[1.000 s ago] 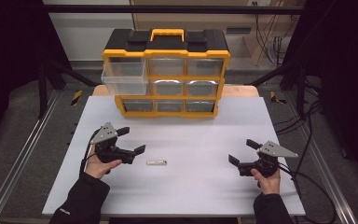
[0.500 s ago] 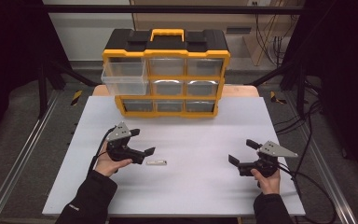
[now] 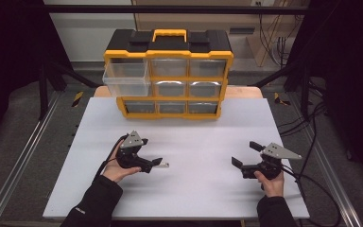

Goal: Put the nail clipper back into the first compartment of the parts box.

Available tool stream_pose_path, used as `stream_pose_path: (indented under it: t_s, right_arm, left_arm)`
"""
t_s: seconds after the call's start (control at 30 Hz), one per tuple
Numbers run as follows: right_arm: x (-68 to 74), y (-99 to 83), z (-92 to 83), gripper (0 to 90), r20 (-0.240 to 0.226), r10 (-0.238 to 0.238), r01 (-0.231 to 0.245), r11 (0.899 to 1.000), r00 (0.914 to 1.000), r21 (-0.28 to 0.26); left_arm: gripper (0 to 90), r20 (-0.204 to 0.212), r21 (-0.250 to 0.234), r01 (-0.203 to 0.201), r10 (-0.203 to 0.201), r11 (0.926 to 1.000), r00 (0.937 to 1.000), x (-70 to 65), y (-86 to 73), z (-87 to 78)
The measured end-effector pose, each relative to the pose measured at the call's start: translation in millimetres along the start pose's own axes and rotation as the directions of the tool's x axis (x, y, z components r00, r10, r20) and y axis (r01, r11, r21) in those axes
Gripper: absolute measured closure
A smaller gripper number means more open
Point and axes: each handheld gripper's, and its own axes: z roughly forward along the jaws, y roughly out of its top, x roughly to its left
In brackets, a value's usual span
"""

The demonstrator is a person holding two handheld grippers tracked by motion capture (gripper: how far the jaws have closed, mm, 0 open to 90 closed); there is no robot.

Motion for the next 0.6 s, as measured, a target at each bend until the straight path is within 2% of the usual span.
stream_pose_path:
  t_s: [0.07,0.33,0.47,0.6]
  right_arm:
    - [0.2,0.1,-0.1,0.6,-0.002,0.002,-0.002,1.000,1.0000,0.000]
    - [0.2,0.2,-0.3,0.6,-0.001,0.004,-0.004,1.000,1.0000,-0.001]
    - [0.3,0.1,-0.2,0.6,-0.001,0.006,-0.006,1.000,1.0000,0.001]
    - [0.0,0.0,-0.1,0.6,-0.001,0.002,-0.002,1.000,1.0000,0.001]
  left_arm:
    - [6.7,-0.001,0.029,-0.008,0.008,0.9996,1.0000,-1.6,-3.2,4.5]
    - [10.5,0.000,0.095,-0.008,0.008,0.9955,1.0000,-4.4,-10.2,15.0]
    - [12.5,0.011,0.138,-0.022,0.020,0.9901,0.9997,-6.3,-13.0,22.2]
    - [17.3,0.024,0.163,-0.028,0.025,0.9863,0.9994,-8.5,-14.9,27.5]
